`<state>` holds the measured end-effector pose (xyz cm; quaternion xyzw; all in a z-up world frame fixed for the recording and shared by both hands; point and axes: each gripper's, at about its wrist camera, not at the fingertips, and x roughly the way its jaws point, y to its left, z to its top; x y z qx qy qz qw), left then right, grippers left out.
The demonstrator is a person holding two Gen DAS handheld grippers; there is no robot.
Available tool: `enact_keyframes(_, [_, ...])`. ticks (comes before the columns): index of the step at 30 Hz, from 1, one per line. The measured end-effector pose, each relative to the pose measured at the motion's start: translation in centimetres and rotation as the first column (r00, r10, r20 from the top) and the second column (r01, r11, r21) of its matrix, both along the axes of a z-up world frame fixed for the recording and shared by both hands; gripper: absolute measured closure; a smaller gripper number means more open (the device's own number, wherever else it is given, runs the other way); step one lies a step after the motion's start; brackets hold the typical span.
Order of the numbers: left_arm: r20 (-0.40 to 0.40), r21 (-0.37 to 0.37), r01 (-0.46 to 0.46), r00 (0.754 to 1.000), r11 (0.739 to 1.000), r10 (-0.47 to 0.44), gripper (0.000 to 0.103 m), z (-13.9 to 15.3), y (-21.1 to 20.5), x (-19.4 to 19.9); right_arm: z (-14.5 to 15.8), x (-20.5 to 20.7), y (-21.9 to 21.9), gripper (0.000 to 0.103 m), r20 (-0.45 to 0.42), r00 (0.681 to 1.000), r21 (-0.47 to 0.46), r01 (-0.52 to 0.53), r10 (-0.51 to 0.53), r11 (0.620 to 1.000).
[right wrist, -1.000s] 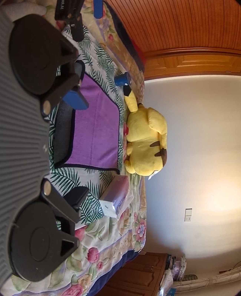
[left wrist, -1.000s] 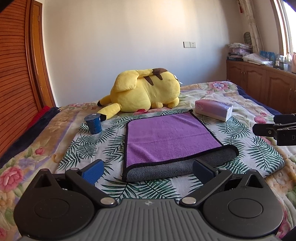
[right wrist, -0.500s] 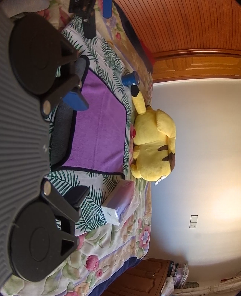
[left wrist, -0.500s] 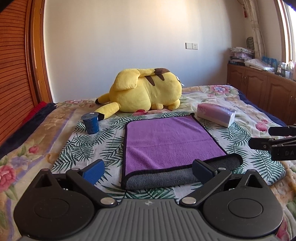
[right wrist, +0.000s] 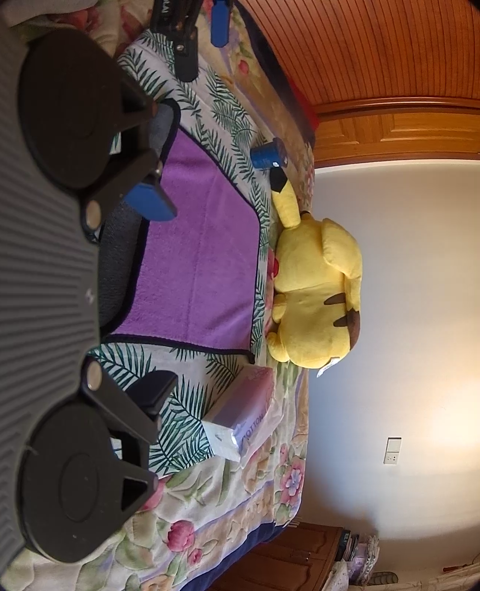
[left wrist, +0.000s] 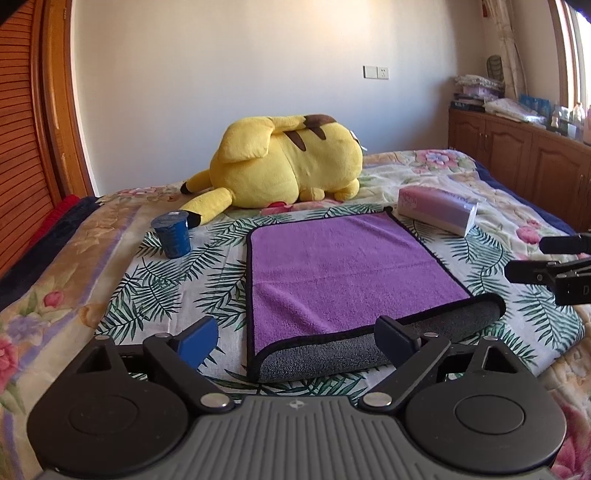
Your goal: Fold towel
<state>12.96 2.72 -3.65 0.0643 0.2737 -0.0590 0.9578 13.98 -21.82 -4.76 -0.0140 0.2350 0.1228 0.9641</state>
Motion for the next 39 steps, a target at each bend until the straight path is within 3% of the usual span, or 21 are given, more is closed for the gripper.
enact_keyframes(10, [-0.061,-0.003,0.002,0.998,1.000,-0.002,0.032,-1.6,1.0,2.6,-0.9,1.9,0.3,0.015,-0.032,0.999,-0.009,-0.017,0.017,1.000])
enact_keyframes(20, [-0.117,-0.004,0.004,0.993,1.000,-0.005,0.053,-3.4,2.1,4.9,-2.1,3.3,0.8,0.016,-0.083,0.996,-0.024,-0.047,0.045,0.999])
enact_keyframes(39, [-0.220,-0.016,0.001,0.975,1.000,-0.004,0.071,-6.2,3.0,6.4,-4.3,5.3,0.5,0.017,-0.200,0.978,-0.024,-0.058,0.052,0.998])
